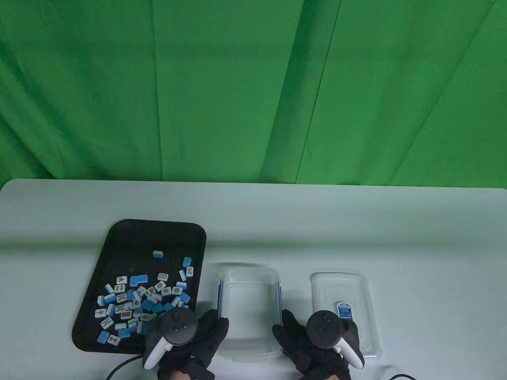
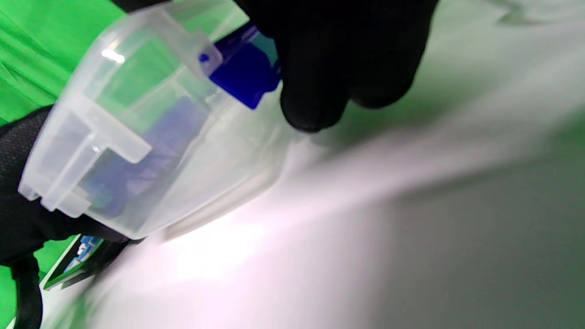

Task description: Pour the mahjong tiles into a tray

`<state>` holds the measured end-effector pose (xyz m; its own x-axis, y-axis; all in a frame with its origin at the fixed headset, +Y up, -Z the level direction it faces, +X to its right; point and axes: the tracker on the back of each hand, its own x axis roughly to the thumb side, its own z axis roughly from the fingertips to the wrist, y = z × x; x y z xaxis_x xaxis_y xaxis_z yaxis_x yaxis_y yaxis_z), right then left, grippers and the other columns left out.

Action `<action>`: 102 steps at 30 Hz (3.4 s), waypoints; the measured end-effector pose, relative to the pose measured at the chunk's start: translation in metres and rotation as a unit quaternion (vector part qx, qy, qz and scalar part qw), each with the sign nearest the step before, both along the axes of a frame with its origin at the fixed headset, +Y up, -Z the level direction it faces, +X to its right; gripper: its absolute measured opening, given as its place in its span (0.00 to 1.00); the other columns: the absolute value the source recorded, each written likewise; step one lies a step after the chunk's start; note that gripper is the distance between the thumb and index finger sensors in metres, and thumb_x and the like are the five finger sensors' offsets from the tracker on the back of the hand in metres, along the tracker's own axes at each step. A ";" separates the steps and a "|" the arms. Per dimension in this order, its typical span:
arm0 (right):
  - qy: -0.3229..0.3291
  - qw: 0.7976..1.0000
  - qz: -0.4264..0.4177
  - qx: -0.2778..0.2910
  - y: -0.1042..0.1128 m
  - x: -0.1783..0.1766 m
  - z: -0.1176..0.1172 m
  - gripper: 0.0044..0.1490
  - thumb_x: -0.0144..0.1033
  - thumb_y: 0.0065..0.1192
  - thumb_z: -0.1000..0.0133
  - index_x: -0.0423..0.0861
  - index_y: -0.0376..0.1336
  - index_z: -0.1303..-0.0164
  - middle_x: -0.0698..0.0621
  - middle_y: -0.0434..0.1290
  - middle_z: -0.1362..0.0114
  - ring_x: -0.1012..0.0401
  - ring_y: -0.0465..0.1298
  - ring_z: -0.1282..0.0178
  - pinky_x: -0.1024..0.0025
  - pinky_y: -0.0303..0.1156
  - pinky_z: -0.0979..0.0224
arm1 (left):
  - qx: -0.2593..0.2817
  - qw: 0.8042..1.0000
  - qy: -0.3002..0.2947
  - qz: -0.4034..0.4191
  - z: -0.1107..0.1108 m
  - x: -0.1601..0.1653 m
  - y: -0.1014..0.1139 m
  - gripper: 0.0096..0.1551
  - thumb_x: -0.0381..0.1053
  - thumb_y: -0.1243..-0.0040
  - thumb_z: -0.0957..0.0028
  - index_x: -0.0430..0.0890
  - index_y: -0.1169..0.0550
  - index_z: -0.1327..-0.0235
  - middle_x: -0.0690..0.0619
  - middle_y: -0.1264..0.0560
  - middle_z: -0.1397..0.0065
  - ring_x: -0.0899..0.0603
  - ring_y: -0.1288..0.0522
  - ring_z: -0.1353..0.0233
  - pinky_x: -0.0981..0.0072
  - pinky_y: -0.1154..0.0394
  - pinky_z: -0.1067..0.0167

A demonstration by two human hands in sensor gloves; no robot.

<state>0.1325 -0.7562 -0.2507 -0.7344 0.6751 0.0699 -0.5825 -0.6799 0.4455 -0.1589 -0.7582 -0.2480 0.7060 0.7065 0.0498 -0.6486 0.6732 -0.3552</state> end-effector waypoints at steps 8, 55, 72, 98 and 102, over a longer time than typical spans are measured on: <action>0.004 1.000 0.005 -0.001 -0.001 -0.001 0.000 0.49 0.58 0.39 0.27 0.30 0.44 0.11 0.31 0.67 0.21 0.48 0.78 0.34 0.49 0.73 0.28 | -0.003 1.000 -0.001 -0.011 -0.001 0.001 -0.001 0.41 0.58 0.57 0.30 0.26 0.35 0.21 0.24 0.26 0.31 0.27 0.19 0.40 0.39 0.23 0.47; 0.020 0.999 0.032 -0.013 -0.005 -0.007 0.000 0.48 0.56 0.40 0.27 0.31 0.42 0.11 0.32 0.66 0.20 0.48 0.77 0.34 0.49 0.73 0.28 | -0.015 0.999 0.006 -0.039 -0.002 0.000 -0.003 0.40 0.57 0.56 0.30 0.27 0.35 0.21 0.25 0.26 0.31 0.28 0.18 0.40 0.40 0.23 0.47; -0.076 0.993 0.076 0.044 0.061 0.039 0.011 0.52 0.64 0.35 0.27 0.34 0.45 0.08 0.35 0.69 0.22 0.50 0.79 0.39 0.52 0.75 0.32 | 0.135 0.973 0.102 -0.156 0.034 0.006 0.069 0.44 0.63 0.57 0.30 0.27 0.31 0.22 0.29 0.19 0.38 0.34 0.13 0.49 0.47 0.18 0.54; -0.277 0.943 0.175 0.051 0.021 0.148 -0.004 0.53 0.65 0.38 0.29 0.34 0.44 0.09 0.32 0.65 0.17 0.41 0.74 0.26 0.43 0.70 0.25 | -0.152 0.964 -0.171 0.136 -0.005 0.218 0.065 0.59 0.67 0.74 0.30 0.19 0.75 0.31 0.09 0.51 0.24 0.11 0.41 0.25 0.24 0.35 0.38; -0.271 0.946 0.177 0.021 0.015 0.152 -0.006 0.54 0.65 0.36 0.29 0.34 0.41 0.09 0.29 0.64 0.17 0.39 0.73 0.26 0.42 0.70 0.25 | -0.185 0.959 -0.160 0.142 -0.011 0.227 0.054 0.59 0.67 0.74 0.29 0.19 0.76 0.31 0.08 0.56 0.24 0.10 0.47 0.24 0.22 0.38 0.37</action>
<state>0.2846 -0.7417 -0.2569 -0.8497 0.3842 -0.3612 -0.4496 -0.8857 0.1155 0.0681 -0.7043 -0.2594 0.4725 0.8793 -0.0589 -0.6054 0.2753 -0.7468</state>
